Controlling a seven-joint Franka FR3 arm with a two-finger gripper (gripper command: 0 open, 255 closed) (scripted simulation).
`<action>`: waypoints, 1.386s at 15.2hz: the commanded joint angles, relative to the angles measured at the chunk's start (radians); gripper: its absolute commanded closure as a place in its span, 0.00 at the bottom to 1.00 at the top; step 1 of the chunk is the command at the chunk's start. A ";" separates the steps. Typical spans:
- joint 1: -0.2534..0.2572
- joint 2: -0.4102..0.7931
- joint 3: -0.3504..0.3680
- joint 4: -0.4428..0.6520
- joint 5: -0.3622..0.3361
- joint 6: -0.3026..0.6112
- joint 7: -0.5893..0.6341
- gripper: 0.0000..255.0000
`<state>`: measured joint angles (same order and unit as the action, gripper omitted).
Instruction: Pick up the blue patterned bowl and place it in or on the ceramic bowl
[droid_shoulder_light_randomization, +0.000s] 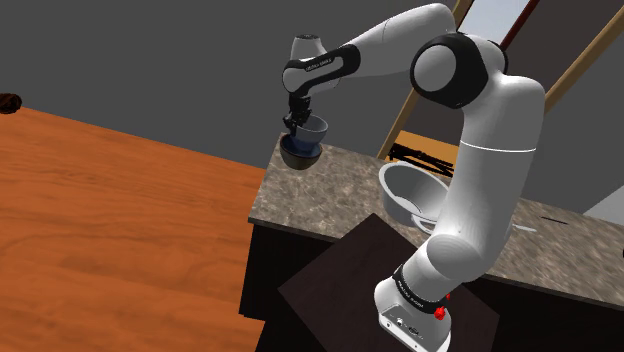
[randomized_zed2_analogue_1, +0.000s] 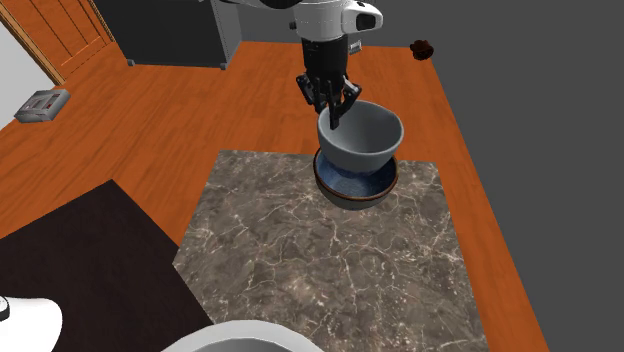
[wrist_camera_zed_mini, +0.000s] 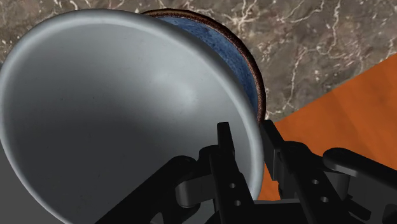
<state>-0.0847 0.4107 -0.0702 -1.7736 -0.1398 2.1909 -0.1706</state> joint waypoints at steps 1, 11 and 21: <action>0.000 -0.001 0.000 0.000 0.000 0.001 0.000 1.00; 0.005 -0.032 0.002 0.023 0.001 -0.054 -0.001 0.00; 0.009 -0.057 0.004 0.049 0.003 -0.105 -0.002 0.00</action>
